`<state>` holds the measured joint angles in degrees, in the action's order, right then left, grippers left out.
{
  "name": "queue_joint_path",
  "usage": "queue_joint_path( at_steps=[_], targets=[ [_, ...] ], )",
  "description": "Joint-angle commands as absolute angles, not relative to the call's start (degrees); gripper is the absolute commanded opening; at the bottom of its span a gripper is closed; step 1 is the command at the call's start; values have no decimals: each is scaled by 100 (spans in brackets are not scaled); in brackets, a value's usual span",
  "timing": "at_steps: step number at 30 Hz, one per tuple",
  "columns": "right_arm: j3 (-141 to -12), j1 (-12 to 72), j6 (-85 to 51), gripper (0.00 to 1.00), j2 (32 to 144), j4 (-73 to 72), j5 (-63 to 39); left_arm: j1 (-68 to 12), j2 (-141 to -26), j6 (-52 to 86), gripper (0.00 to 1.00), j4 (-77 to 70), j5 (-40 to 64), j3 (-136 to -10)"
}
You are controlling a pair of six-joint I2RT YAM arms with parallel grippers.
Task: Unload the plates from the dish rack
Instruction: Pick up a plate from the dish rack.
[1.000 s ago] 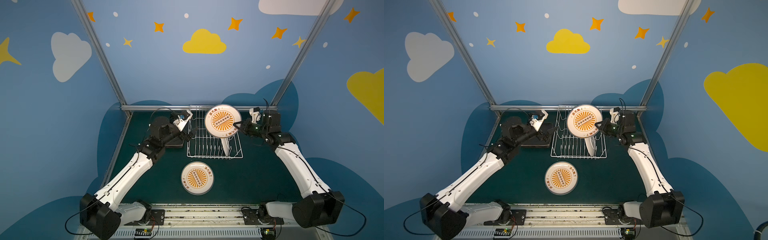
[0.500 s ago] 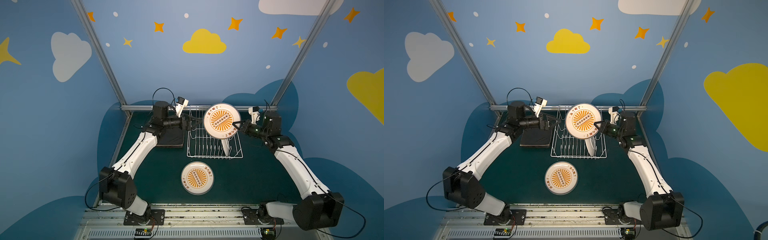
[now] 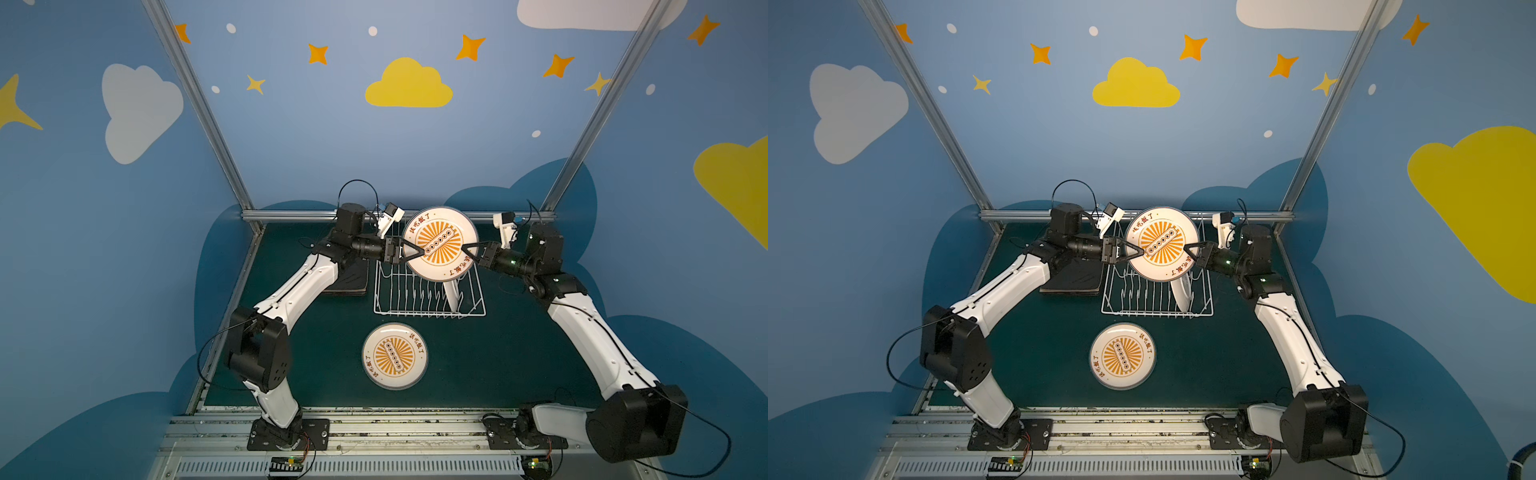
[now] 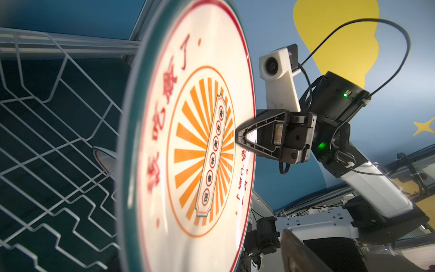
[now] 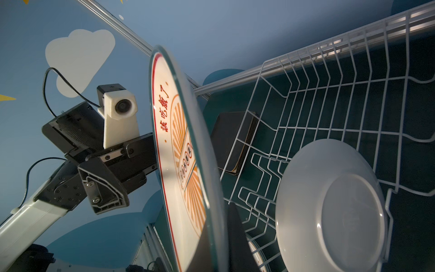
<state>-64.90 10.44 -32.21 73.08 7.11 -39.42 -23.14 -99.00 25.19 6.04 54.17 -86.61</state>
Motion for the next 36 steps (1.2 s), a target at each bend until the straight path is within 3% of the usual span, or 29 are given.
queue_joint_path(
  at_steps=[1,9,13,15,18,27,30,36],
  targets=[
    [-6433,1053,-3164,0,7123,389,-4142,-2322,-9995,2528,70,560,5555,-8853],
    [-6376,1059,-3105,0,7150,411,-4325,-2349,-9946,2486,33,665,5528,-8824],
    [-6373,1063,-3059,0,7163,493,-4368,-2356,-9897,2457,9,792,5462,-8795],
    [-6361,1063,-3063,0,7167,529,-4371,-2347,-9849,2450,3,840,5465,-8756],
    [-6389,1064,-3051,13,7131,700,-4296,-2339,-9735,2343,3,1099,5334,-8729],
    [-6559,1048,-2423,79,6834,1366,-3938,-2078,-8988,2444,3,1503,5233,-8277],
    [-6689,1046,-1968,86,6779,1721,-3891,-1997,-8771,2217,3,2098,5273,-8268],
    [-6871,1046,-871,89,6667,2465,-3932,-1908,-8424,1373,3,3855,5227,-8256]
  ],
)
